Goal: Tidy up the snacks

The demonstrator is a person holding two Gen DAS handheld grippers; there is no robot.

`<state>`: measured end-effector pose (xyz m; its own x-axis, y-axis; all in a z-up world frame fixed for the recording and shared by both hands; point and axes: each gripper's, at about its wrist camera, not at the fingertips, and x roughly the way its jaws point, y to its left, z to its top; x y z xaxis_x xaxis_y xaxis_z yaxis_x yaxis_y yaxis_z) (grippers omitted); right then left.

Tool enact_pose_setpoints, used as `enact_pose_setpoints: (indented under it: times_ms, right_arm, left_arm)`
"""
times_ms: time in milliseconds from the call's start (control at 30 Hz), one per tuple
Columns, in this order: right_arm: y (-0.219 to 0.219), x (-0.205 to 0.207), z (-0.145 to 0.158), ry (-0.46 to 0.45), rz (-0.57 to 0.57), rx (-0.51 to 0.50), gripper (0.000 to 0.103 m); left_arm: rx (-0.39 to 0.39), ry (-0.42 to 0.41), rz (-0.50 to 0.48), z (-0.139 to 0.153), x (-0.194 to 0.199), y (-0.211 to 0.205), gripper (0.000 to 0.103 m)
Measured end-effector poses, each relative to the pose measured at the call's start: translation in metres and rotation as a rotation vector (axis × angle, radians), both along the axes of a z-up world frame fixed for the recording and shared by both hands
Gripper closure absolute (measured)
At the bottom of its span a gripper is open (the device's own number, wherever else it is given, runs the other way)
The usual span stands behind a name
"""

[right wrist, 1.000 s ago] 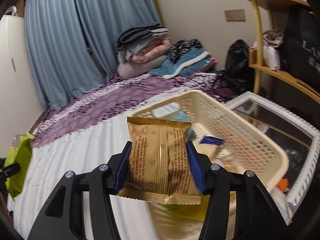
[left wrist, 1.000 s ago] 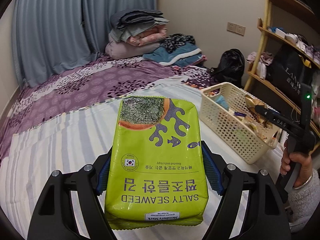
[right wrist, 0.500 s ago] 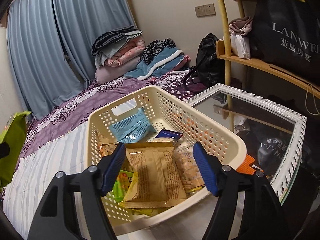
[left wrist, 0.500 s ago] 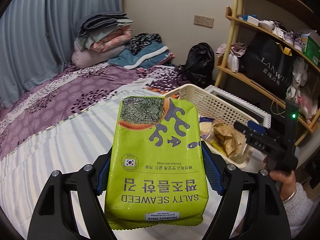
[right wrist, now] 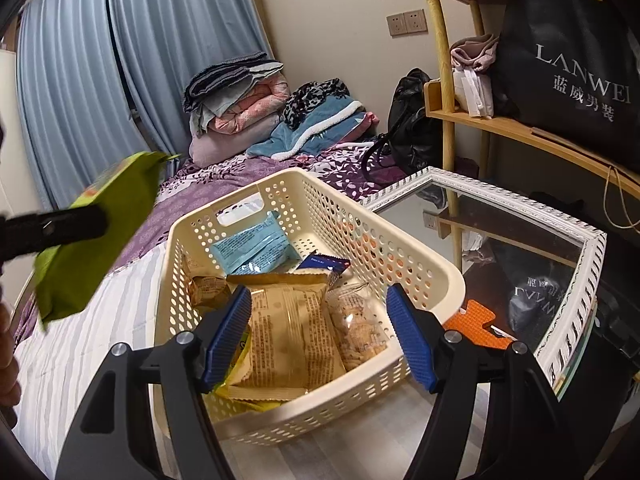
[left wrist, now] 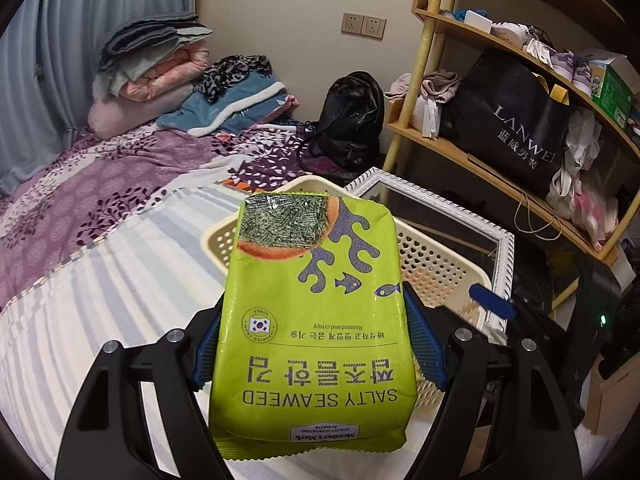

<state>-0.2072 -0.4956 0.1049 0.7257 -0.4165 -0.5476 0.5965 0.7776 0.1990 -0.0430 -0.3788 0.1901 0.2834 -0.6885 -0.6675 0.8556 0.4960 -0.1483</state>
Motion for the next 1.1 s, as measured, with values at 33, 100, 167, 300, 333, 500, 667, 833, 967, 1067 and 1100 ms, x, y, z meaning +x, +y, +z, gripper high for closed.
enact_pose_setpoints:
  times_ms: [33, 100, 167, 300, 333, 500, 667, 833, 967, 1067, 1100]
  right_arm:
    - [0.001, -0.001, 0.000, 0.002, 0.001, -0.005, 0.033]
    - [0.001, -0.002, 0.001, 0.001, 0.001, -0.010, 0.031]
    - [0.002, -0.004, 0.001, -0.004, 0.004, -0.007, 0.031]
    - [0.003, -0.006, 0.001, -0.005, 0.010, -0.008, 0.029]
    - [0.004, -0.007, 0.001, -0.006, 0.013, -0.008, 0.028]
    - [0.008, -0.009, 0.004, -0.013, 0.017, -0.015, 0.021]
    - [0.013, -0.006, 0.007, -0.018, 0.035, -0.015, 0.019]
    - [0.021, -0.006, 0.013, -0.023, 0.051, -0.031, 0.011]
    - [0.026, -0.007, 0.017, -0.018, 0.064, -0.033, 0.010]
    - [0.030, -0.009, 0.020, -0.009, 0.072, -0.040, 0.005]
    - [0.032, -0.009, 0.021, -0.006, 0.072, -0.044, 0.005]
  left_arm:
    - [-0.001, 0.007, -0.004, -0.001, 0.001, -0.006, 0.024]
    - [0.000, 0.018, -0.008, -0.004, 0.004, -0.019, 0.024]
    - [0.001, 0.020, -0.007, -0.005, 0.005, -0.029, 0.020]
    - [-0.002, 0.029, 0.005, -0.007, 0.007, -0.044, 0.003]
    - [-0.002, 0.034, 0.001, -0.007, 0.007, -0.045, 0.003]
    - [0.024, 0.000, 0.020, -0.006, 0.004, -0.036, 0.003]
    - [0.064, -0.054, 0.071, 0.000, 0.001, -0.024, 0.003]
    - [0.099, -0.155, 0.133, 0.007, -0.007, -0.012, 0.003]
    - [0.120, -0.218, 0.181, 0.012, -0.013, -0.003, 0.003]
    - [0.135, -0.264, 0.222, 0.015, -0.017, 0.005, 0.003]
    - [0.140, -0.278, 0.237, 0.016, -0.019, 0.007, 0.003]
